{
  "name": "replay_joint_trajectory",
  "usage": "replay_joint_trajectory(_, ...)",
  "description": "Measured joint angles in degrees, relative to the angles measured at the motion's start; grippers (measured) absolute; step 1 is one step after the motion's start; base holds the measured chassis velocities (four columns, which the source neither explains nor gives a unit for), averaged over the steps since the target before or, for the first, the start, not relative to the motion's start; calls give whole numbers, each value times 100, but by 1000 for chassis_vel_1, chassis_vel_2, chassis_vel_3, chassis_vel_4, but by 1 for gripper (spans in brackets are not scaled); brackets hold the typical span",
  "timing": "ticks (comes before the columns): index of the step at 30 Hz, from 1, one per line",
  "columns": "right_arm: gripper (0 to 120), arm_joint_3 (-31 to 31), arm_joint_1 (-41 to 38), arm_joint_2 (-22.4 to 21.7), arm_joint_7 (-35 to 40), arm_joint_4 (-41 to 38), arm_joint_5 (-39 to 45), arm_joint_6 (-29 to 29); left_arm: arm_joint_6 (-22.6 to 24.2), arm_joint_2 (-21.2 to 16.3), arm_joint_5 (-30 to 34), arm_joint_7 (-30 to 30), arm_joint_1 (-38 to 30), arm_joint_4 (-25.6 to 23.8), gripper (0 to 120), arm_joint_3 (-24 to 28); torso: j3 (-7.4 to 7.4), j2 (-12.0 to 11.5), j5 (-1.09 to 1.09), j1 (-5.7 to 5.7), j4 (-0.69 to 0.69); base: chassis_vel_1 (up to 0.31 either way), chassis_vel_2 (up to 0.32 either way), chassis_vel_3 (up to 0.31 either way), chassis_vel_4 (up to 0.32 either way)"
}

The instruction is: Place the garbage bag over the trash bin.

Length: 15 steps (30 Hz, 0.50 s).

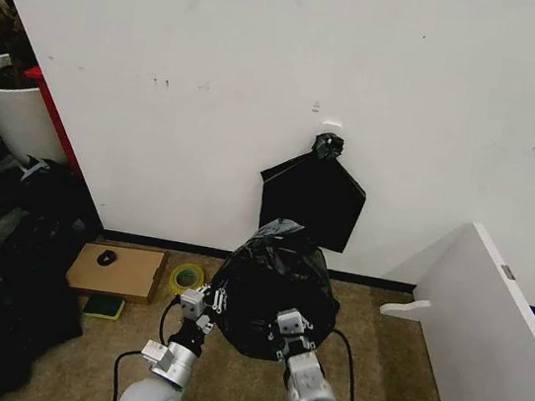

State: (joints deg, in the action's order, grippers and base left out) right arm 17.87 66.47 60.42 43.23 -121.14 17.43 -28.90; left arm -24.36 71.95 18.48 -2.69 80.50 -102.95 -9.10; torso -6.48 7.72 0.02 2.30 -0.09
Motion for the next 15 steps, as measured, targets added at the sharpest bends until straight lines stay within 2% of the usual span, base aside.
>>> replay_joint_trajectory(4, 0, 129, -257, 97, 339, 256, 61, -150, -32, 29, -25, 6, 6, -11, 3, -4, 0, 0, 0, 0, -1, 0, 0, 0, 0)
replay_joint_trajectory(15, 0, 317, -607, 393, 521, 666, 52, -251, -27, 85, 18, 27, 15, -79, 3, 168, 0, 0, 0, 0, -1, 0, 0, 0, 0)
